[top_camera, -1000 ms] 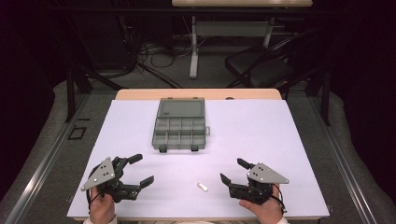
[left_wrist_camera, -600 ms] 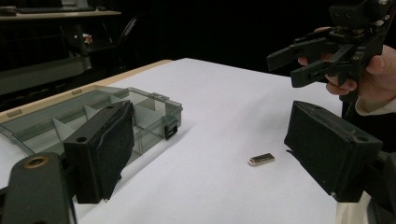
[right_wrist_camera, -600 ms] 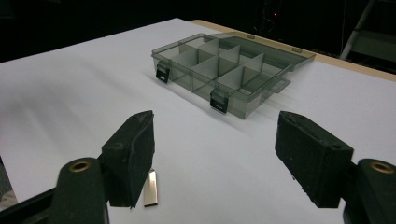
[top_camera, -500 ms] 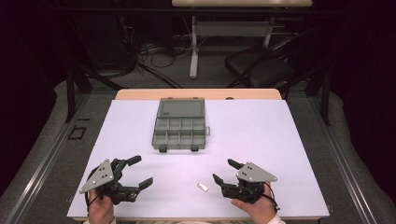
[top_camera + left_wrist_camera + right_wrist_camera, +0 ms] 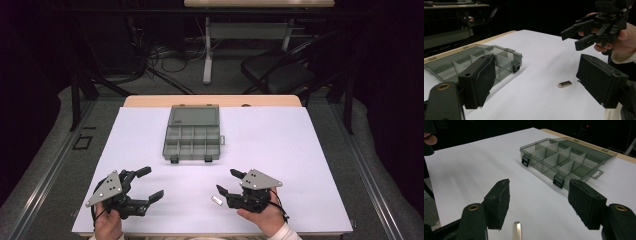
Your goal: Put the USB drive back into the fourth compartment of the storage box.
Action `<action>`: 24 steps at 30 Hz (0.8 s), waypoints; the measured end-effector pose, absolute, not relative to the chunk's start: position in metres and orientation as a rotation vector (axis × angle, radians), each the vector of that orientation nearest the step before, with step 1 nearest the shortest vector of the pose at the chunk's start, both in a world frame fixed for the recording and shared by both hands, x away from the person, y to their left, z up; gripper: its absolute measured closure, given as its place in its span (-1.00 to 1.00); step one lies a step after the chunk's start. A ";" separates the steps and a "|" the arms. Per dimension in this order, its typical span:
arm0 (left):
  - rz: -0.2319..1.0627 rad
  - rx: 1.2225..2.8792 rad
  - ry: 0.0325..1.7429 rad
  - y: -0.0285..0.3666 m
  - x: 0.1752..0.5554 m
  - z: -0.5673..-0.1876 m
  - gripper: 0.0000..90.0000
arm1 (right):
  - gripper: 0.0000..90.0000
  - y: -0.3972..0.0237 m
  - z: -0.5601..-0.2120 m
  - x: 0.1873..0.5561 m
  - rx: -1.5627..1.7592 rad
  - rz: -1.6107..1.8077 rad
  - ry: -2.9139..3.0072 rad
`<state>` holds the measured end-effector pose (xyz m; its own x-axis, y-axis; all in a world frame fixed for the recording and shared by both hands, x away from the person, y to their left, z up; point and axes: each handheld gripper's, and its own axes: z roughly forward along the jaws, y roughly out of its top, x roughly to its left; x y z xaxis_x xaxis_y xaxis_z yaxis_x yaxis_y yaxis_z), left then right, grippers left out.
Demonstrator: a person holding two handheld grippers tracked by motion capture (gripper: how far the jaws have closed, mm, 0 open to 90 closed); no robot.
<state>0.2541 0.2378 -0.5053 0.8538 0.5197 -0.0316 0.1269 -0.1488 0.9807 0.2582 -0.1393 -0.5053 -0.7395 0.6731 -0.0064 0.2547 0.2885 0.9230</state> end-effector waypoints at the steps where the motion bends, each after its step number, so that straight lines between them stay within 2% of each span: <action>1: 0.367 1.708 0.503 0.238 0.254 -0.505 -0.65 | -0.25 -0.138 -0.506 0.259 0.828 1.436 2.178; 9: 0.368 1.714 0.504 0.238 0.254 -0.506 -0.65 | -0.27 -0.130 -0.508 0.266 0.799 1.419 2.214; 24: 0.359 1.724 0.502 0.237 0.255 -0.507 -0.65 | -0.12 -0.123 -0.524 0.269 0.809 1.333 2.318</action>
<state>0.2549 0.2368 -0.5069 0.8570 0.5143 -0.0330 0.1352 -0.1626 0.9774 0.2690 -0.1227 -0.5236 -0.7772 0.6291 -0.0147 0.3037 0.3954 0.8669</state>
